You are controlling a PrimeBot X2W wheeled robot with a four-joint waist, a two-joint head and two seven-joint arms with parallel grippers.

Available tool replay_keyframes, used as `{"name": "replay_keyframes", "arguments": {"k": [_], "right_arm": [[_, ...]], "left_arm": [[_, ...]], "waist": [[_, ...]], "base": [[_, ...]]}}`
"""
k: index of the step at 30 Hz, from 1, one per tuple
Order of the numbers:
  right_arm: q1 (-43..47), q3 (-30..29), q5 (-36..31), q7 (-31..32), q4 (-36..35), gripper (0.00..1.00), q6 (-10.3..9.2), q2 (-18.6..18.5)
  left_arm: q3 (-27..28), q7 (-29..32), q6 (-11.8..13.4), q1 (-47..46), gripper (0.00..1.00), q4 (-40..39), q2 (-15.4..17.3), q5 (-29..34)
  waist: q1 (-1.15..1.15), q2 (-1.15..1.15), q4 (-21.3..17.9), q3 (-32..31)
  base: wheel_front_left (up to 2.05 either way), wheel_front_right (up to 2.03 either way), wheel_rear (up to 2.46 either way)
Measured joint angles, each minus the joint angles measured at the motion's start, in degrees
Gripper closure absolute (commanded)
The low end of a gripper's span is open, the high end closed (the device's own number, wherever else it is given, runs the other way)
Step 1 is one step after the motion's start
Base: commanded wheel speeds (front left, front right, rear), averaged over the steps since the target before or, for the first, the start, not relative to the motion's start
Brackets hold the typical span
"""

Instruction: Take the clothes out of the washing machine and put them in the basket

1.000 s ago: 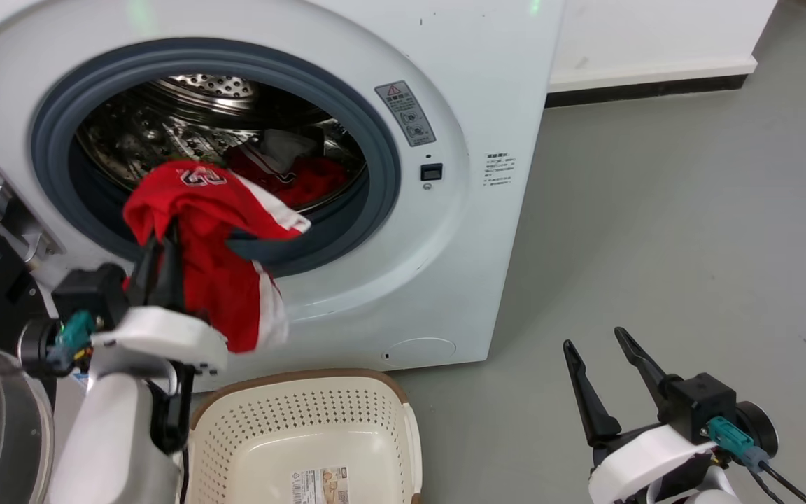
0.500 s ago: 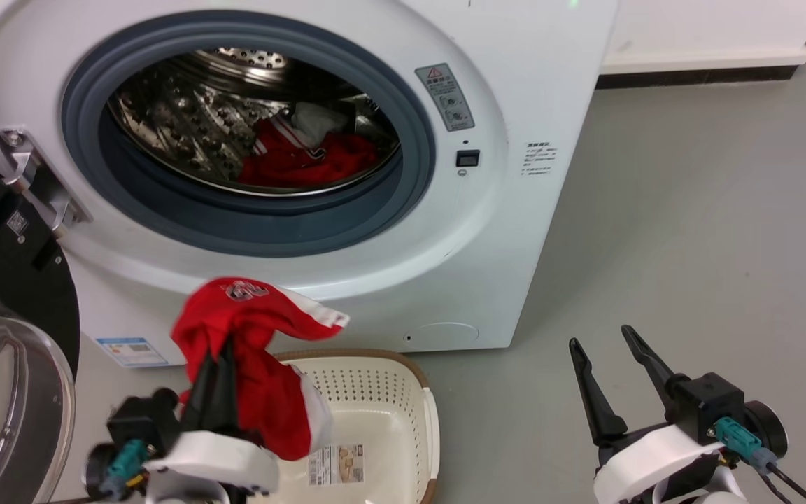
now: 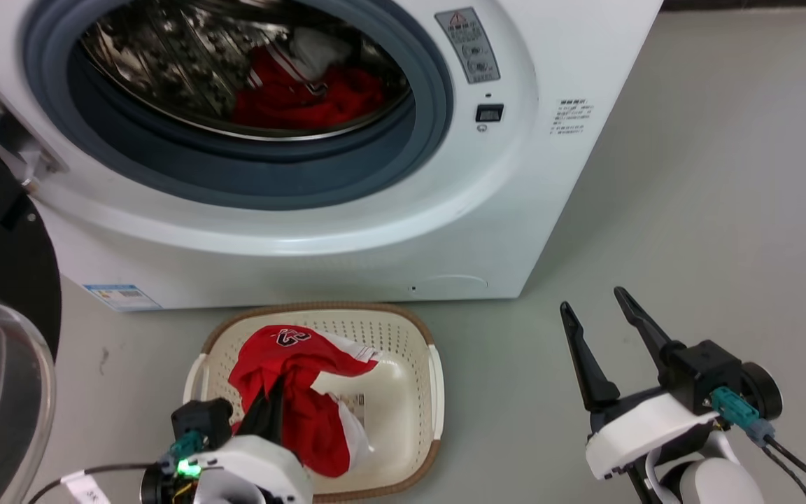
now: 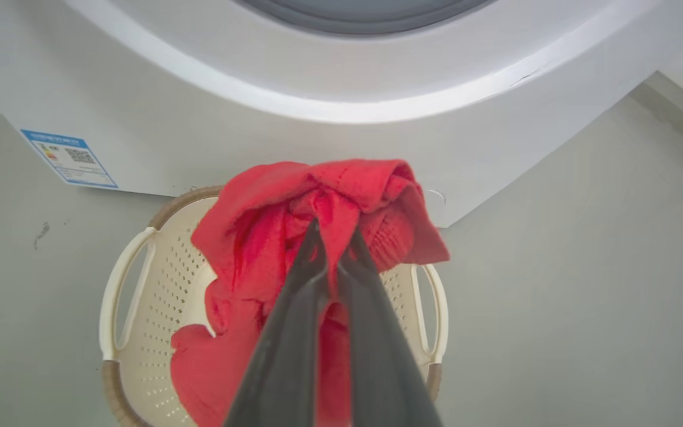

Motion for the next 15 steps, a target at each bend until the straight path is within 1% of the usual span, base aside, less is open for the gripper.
{"name": "replay_keyframes", "arguments": {"k": [7, 15], "right_arm": [[-3.19, 0.37, -0.07, -0.55, -0.6, 0.0, 0.0, -0.01], [-6.62, -0.33, -0.18, -1.34, -1.53, 0.0, 0.0, -0.01]], "left_arm": [[0.98, 0.01, -0.42, -8.86, 1.0, 10.98, -0.21, -1.23], [2.35, 0.0, -0.69, -20.89, 1.0, 23.76, 0.0, -1.46]], "waist": [[0.01, 0.0, -0.91, 6.25], [0.01, 0.0, -2.49, 15.5]], "base": [[0.0, 0.0, 0.0], [0.0, 0.0, 0.0]]}}
